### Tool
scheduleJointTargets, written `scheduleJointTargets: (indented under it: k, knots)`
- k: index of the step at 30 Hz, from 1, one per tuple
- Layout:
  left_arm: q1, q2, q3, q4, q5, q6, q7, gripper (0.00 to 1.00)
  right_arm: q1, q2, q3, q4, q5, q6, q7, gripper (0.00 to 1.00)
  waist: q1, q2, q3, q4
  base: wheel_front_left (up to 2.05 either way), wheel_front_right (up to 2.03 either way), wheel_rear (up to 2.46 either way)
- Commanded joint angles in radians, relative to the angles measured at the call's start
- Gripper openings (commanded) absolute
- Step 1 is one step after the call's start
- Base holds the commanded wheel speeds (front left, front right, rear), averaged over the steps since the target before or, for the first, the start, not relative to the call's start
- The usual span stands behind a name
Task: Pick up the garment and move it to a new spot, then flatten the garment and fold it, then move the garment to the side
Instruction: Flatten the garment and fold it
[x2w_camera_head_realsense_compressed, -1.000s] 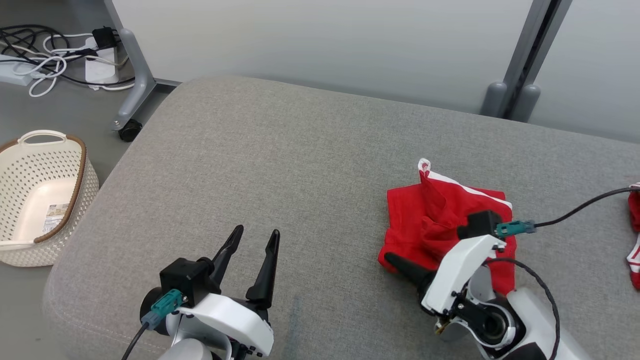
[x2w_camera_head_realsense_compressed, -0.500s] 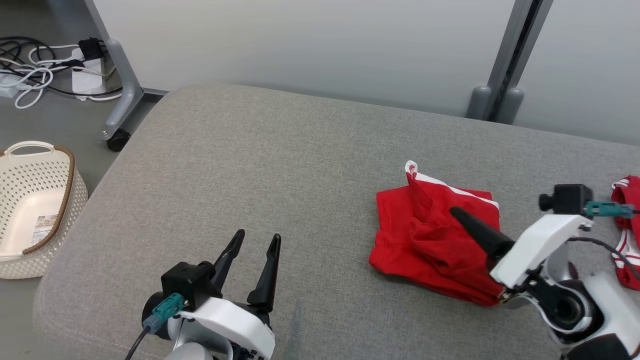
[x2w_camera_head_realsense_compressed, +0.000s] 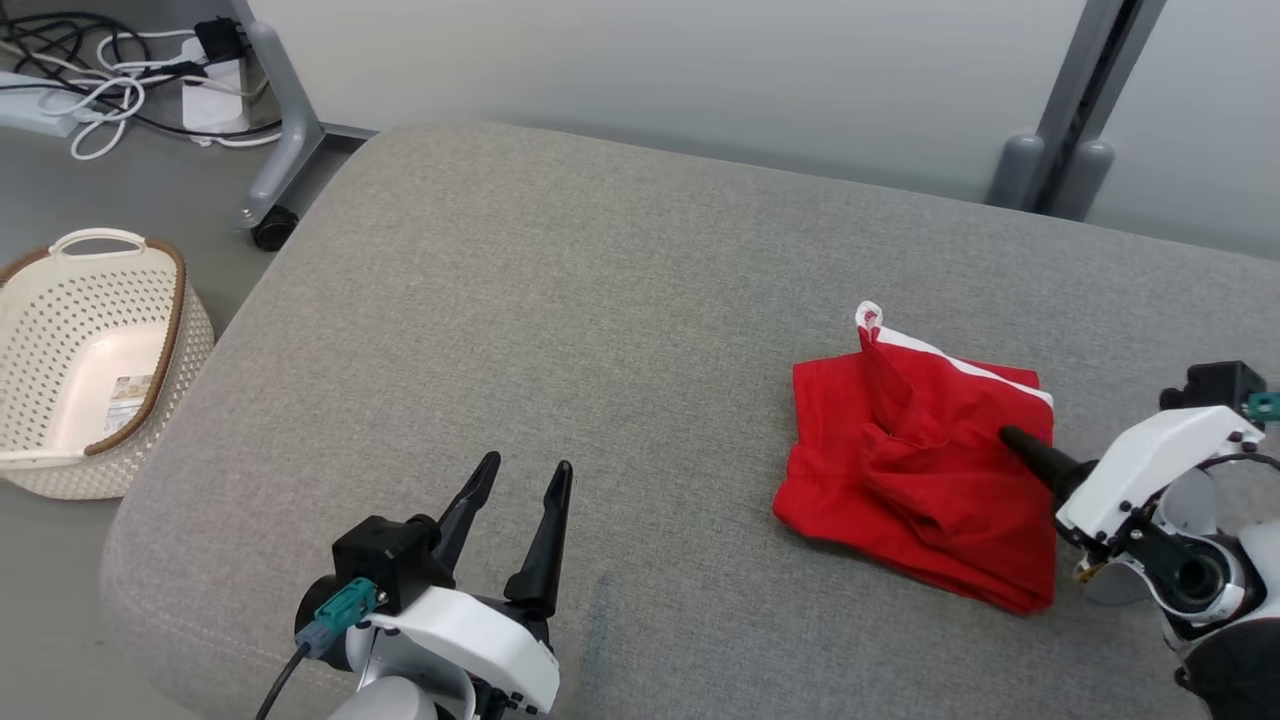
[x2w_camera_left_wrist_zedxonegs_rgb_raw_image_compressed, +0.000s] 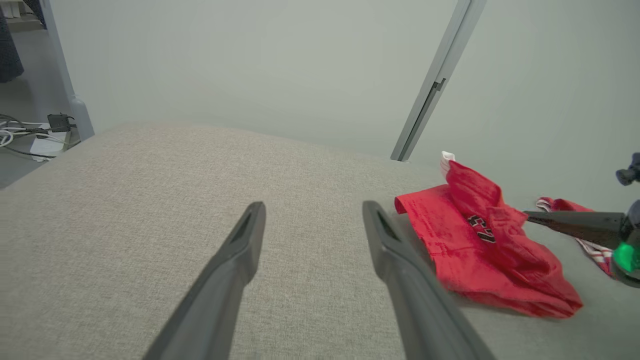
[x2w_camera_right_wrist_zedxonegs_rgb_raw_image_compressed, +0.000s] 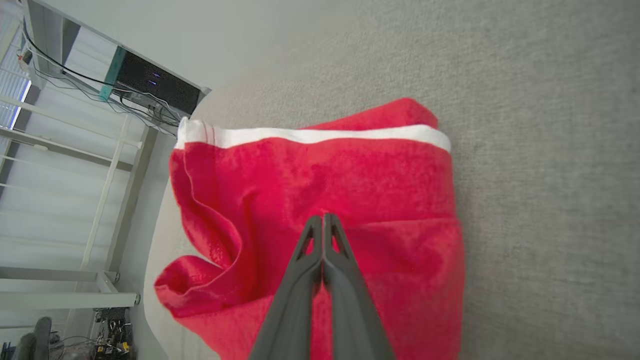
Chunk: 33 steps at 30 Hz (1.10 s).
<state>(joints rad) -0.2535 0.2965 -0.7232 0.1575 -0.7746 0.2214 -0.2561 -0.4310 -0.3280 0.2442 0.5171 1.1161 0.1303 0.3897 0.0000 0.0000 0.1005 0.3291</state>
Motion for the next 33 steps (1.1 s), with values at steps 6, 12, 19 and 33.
scheduleJointTargets:
  k: [6, 12, 19, 33]
  knots:
    - [-0.016, -0.016, 0.009, 0.017, 0.006, -0.010, -0.006, 1.00, -0.051, 0.063, 0.047, 0.067, -0.011, 0.001, 0.056, 0.00, 0.0000, 0.0000, 0.017, 0.054, 0.00, 0.00, 0.00]
    - [-0.013, -0.030, 0.018, 0.028, 0.012, -0.020, -0.007, 1.00, -0.083, 0.120, 0.099, 0.064, -0.021, 0.001, 0.060, 0.00, 0.0000, 0.0000, 0.025, 0.086, 0.00, 0.00, 0.00]
    - [-0.002, -0.037, 0.028, 0.041, 0.018, -0.025, -0.009, 1.00, -0.098, 0.167, 0.163, 0.059, -0.024, 0.001, 0.055, 0.00, 0.0000, 0.0000, 0.012, 0.085, 0.00, 0.00, 0.00]
    - [0.032, 0.002, 0.059, 0.021, 0.020, -0.009, -0.006, 1.00, -0.032, 0.053, 0.205, -0.214, -0.009, 0.001, -0.016, 0.00, 0.0000, 0.0000, -0.084, -0.060, 0.00, 0.00, 0.00]
